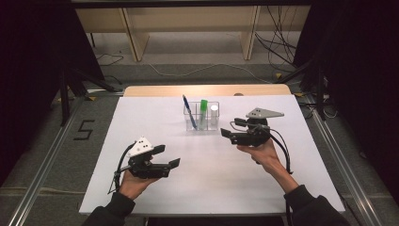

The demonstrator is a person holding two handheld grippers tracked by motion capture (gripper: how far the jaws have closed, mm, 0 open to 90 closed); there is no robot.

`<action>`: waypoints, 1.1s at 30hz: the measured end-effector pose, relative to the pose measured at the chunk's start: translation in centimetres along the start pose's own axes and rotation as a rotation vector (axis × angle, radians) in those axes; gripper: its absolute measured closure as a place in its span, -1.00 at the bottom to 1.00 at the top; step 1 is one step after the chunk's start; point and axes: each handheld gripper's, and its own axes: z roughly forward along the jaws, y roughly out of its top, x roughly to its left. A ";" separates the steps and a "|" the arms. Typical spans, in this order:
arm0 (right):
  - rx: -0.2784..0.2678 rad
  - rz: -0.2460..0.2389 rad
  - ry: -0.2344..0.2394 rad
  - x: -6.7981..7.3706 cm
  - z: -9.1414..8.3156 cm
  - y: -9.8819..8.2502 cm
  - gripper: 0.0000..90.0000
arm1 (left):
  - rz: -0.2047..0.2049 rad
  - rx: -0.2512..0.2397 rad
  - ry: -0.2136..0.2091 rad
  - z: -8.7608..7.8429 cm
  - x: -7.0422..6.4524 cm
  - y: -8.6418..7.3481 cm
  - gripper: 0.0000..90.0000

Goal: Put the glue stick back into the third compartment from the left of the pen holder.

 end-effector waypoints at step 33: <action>-0.061 -0.011 -0.021 2.5 -8.2 -8.9 -0.48 | 0.017 0.018 -0.070 -0.7 -0.8 -0.9 -0.54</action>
